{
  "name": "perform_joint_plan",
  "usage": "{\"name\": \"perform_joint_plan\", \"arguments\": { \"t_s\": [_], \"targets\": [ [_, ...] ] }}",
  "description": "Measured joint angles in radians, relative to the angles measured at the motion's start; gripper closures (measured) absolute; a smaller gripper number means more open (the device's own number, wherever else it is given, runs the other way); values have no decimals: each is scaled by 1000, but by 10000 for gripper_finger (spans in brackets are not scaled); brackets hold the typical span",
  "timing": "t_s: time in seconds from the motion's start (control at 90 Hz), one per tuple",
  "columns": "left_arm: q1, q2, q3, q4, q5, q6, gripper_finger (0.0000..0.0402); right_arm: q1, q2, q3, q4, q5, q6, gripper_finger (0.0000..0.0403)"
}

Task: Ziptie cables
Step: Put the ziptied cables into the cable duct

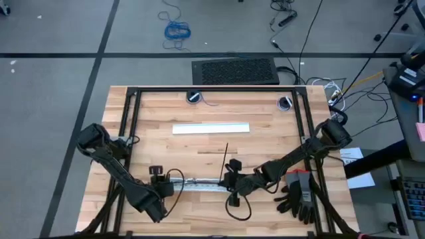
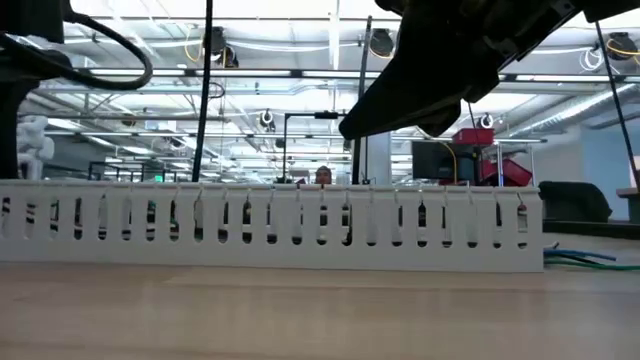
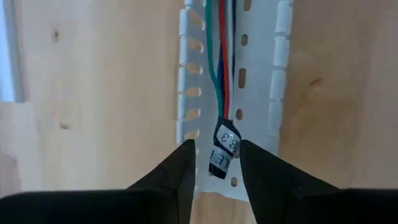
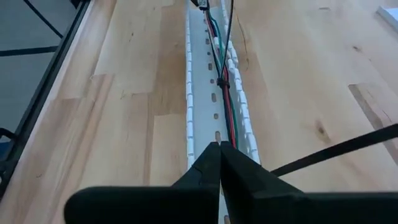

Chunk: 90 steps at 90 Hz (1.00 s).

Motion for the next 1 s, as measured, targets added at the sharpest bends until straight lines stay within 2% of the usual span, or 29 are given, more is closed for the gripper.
{"name": "perform_joint_plan", "arguments": {
  "t_s": [0.267,0.544,0.733,0.922,1.0],
  "targets": [
    [2,-3,-20,18,0,0,279,0,0,0,0,0,3,403],
    [12,-2,-33,68,44,8,321,5,0,0,1,0,7,403],
    [18,-1,-37,68,50,6,328,21,0,0,1,0,7,403],
    [20,1,-37,60,60,1,385,19,0,0,0,8,15,403],
    [20,2,-34,21,70,-23,394,20,0,0,0,7,14,403]
  ]
}}
